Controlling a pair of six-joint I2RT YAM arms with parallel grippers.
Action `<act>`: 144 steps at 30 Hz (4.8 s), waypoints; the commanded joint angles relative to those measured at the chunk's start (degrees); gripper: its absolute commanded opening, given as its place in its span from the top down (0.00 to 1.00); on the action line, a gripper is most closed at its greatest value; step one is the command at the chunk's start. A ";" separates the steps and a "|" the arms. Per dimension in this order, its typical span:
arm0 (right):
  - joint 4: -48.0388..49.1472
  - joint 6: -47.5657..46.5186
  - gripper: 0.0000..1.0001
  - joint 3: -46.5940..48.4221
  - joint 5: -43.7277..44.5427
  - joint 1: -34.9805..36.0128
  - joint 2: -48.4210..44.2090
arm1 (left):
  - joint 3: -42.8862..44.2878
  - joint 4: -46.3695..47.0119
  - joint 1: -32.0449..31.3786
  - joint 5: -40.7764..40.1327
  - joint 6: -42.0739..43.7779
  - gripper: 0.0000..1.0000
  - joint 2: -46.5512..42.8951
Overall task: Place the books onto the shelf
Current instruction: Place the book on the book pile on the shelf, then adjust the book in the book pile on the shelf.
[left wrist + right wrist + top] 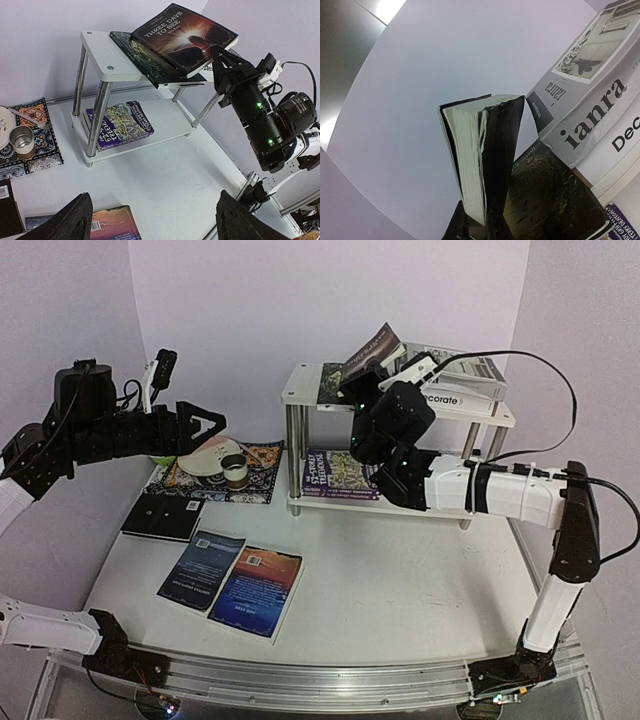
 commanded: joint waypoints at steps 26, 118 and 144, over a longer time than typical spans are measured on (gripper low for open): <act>3.35 4.98 1.00 7.42 3.12 -0.21 7.21 | 1.39 1.25 -0.01 -1.09 4.84 0.14 -2.30; -75.95 -17.90 1.00 -3.94 -32.68 1.45 -26.27 | 22.27 13.14 -2.51 2.82 20.51 0.00 35.36; -75.74 -13.23 1.00 10.81 -49.32 -6.68 -11.83 | 26.71 12.44 -2.43 -7.69 20.11 0.05 39.21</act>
